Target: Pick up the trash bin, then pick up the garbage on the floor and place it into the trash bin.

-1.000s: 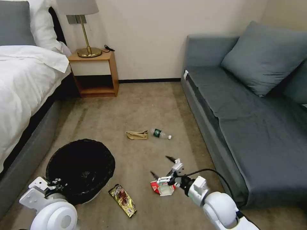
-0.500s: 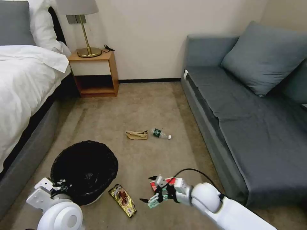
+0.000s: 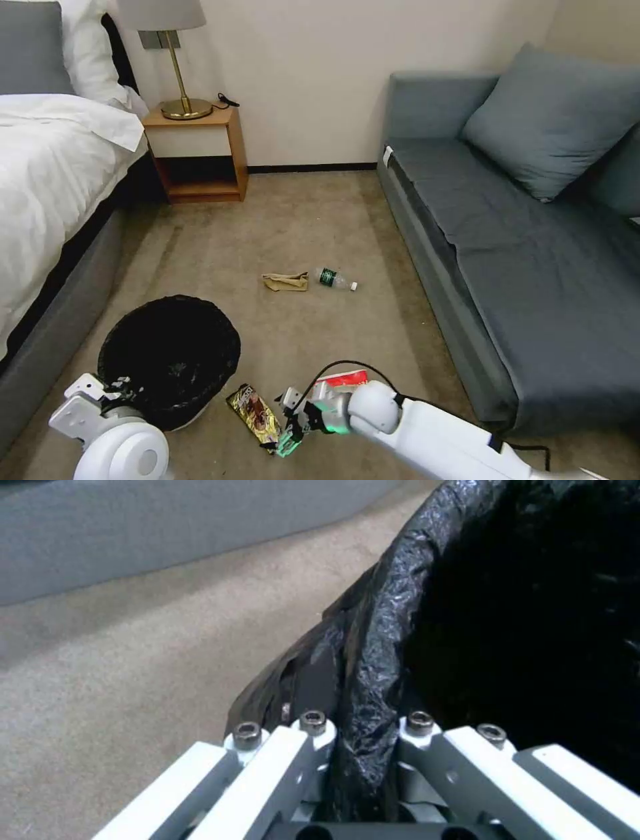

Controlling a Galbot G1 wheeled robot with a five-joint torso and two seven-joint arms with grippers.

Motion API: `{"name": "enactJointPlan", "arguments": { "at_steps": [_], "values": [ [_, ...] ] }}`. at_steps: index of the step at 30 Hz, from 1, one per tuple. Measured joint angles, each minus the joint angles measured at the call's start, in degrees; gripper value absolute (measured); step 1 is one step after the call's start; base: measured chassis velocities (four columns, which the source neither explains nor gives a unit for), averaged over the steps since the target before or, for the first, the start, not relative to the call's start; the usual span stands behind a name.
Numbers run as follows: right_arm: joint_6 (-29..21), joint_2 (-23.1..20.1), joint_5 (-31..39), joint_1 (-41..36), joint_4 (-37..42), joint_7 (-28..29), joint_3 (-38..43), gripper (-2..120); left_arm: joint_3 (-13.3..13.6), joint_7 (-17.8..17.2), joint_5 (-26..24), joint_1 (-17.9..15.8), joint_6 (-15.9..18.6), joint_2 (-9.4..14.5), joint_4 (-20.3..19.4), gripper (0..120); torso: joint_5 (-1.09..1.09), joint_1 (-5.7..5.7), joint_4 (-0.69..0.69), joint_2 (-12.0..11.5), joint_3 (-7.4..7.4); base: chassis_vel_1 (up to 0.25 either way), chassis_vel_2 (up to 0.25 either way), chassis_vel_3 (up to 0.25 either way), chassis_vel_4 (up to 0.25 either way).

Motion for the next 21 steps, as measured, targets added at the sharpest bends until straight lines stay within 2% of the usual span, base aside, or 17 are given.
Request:
{"name": "enactJointPlan", "arguments": {
  "at_steps": [12,16,21],
  "values": [
    [2.9,7.1,0.0,5.6,-12.9,0.7,-4.1,100,0.1,0.0,0.4,0.1,0.0,-0.6,-0.1,0,-0.01,0.00,0.00,0.0,0.00,0.000,0.000,0.000,0.000],
    [5.6,9.4,-3.8,5.9,-18.3,1.1,-4.8,100,-0.1,0.0,0.5,0.3,0.0,-0.8,-0.4,0,0.00,0.00,0.00,0.0,0.00,0.000,0.000,0.000,0.000],
    [6.6,10.4,-6.1,4.8,-19.7,1.5,-5.4,100,-0.4,-0.1,0.6,0.5,0.0,-1.0,-0.8,0,0.01,0.00,0.00,0.0,-0.01,0.000,0.000,0.000,0.000]
  ]
}}
